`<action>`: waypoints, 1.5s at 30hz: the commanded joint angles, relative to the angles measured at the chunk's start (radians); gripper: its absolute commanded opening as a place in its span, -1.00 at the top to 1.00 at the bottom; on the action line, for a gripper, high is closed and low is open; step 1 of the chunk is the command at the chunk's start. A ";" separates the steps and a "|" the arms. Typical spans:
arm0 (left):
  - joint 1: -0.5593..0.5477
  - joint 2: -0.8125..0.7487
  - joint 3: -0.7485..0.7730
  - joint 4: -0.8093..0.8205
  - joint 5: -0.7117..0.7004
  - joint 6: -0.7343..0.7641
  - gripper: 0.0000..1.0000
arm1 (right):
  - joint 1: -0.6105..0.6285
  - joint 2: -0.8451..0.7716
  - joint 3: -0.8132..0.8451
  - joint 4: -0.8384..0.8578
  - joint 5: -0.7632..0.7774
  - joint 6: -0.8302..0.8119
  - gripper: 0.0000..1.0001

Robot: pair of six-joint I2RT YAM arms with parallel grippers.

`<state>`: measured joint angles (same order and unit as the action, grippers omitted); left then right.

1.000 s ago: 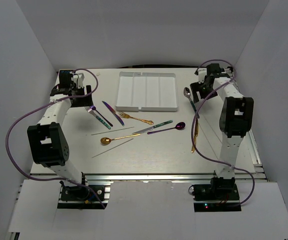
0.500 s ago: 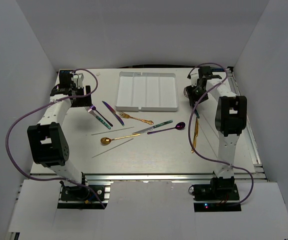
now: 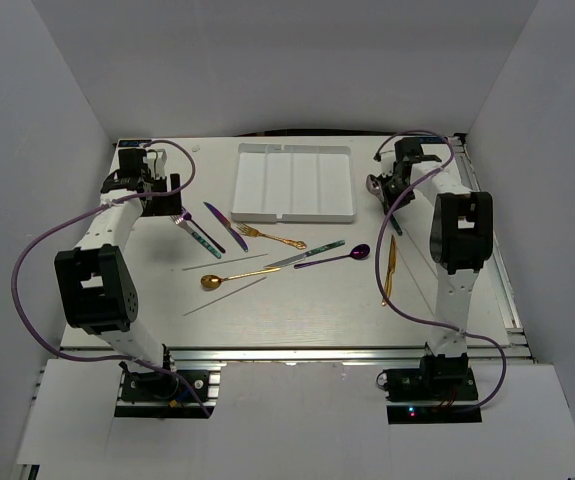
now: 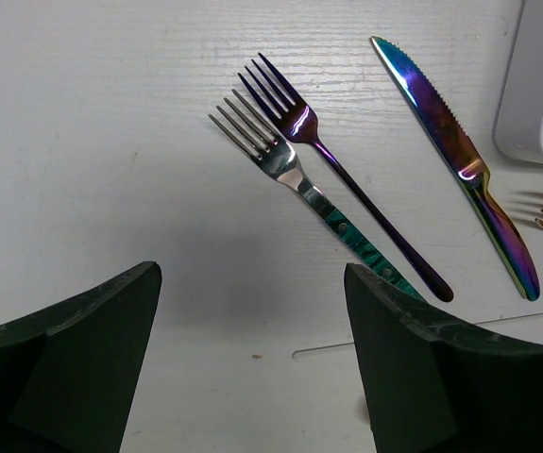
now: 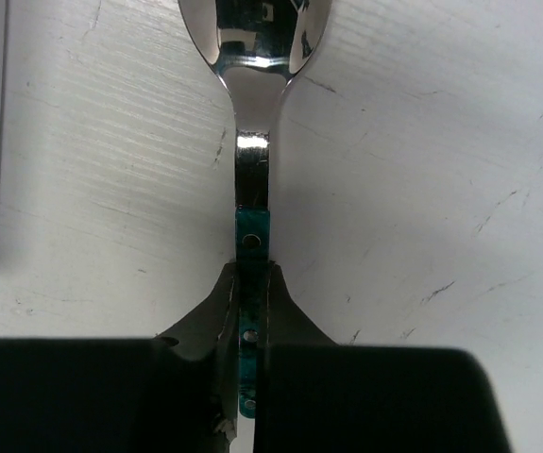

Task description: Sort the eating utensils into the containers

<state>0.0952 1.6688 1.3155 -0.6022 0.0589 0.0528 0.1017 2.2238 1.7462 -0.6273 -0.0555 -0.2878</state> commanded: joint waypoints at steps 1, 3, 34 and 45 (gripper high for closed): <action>-0.002 0.000 0.004 -0.001 -0.011 0.004 -0.79 | 0.020 -0.012 -0.047 -0.064 -0.021 0.030 1.00; -0.002 0.006 0.010 -0.001 -0.011 0.001 -0.79 | 0.021 -0.059 -0.039 -0.072 -0.014 0.052 1.00; -0.002 -0.093 0.036 0.042 -0.001 -0.128 -0.87 | 0.173 0.100 0.409 0.101 -0.173 0.702 1.00; -0.002 -0.139 -0.025 0.085 0.022 -0.077 -0.96 | 0.182 0.143 0.365 0.120 -0.147 0.700 0.86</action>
<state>0.0952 1.5948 1.3075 -0.5407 0.0540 -0.0429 0.2817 2.3646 2.1006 -0.5549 -0.2089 0.3969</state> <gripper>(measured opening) 0.981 0.171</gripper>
